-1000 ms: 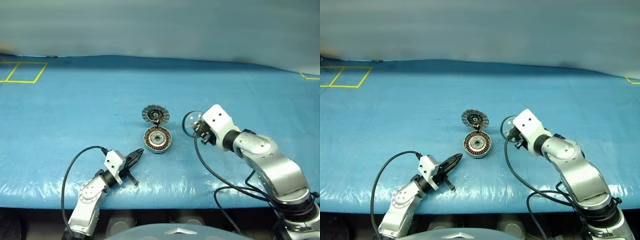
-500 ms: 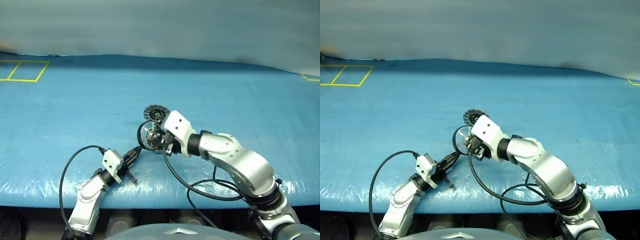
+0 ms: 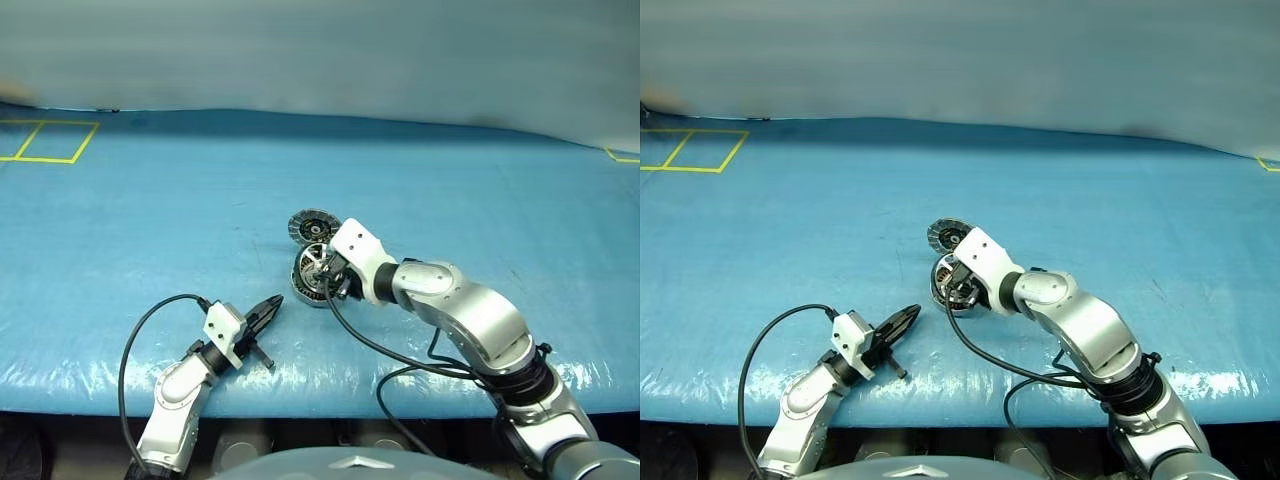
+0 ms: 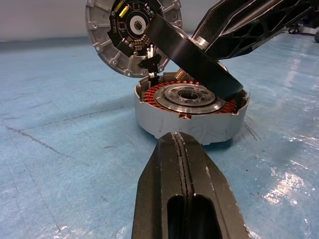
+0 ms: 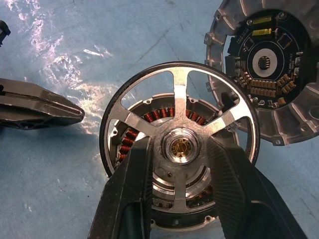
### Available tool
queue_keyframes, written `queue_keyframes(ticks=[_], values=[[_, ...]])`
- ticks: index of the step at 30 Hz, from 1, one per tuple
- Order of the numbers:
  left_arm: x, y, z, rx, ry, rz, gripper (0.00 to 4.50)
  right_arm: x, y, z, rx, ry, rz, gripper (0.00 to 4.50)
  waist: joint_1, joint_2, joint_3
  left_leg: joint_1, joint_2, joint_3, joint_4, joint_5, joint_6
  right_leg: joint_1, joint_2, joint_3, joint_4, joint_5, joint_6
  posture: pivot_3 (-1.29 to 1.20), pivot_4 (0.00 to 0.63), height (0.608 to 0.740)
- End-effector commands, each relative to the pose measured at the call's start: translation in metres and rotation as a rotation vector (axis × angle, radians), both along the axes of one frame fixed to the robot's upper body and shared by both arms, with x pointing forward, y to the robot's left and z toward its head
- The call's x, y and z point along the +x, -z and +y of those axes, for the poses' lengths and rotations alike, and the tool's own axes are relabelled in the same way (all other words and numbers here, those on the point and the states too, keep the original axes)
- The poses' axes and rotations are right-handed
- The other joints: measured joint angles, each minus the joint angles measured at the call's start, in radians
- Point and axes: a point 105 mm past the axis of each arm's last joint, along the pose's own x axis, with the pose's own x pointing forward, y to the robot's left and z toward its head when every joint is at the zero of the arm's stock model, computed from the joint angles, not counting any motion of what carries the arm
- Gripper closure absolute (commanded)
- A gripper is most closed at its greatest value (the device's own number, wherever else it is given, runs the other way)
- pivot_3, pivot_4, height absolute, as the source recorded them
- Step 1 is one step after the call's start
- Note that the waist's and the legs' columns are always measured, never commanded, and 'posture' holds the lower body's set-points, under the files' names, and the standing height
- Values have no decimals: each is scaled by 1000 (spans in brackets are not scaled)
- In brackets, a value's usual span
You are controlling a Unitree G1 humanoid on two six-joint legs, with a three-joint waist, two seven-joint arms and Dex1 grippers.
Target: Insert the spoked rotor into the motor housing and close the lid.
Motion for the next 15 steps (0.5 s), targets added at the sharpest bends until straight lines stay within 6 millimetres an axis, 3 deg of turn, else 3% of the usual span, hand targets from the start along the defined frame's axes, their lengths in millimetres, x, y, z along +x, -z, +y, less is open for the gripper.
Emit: queue_keyframes(ticks=[1,15], values=[[-1,-9,-5,-15,6,-38,4500,1,-6,-5,-10,9,-24,3170,0,0,0,0,0,0,0,0,0,0,0,0,0,0,0,0,150,740],[1,-11,-7,-19,10,-40,4500,-6,5,-8,-48,-11,30,3170,3,0,0,0,0,0,1,0,0,0,0,-1,0,0,1,0,150,740]])
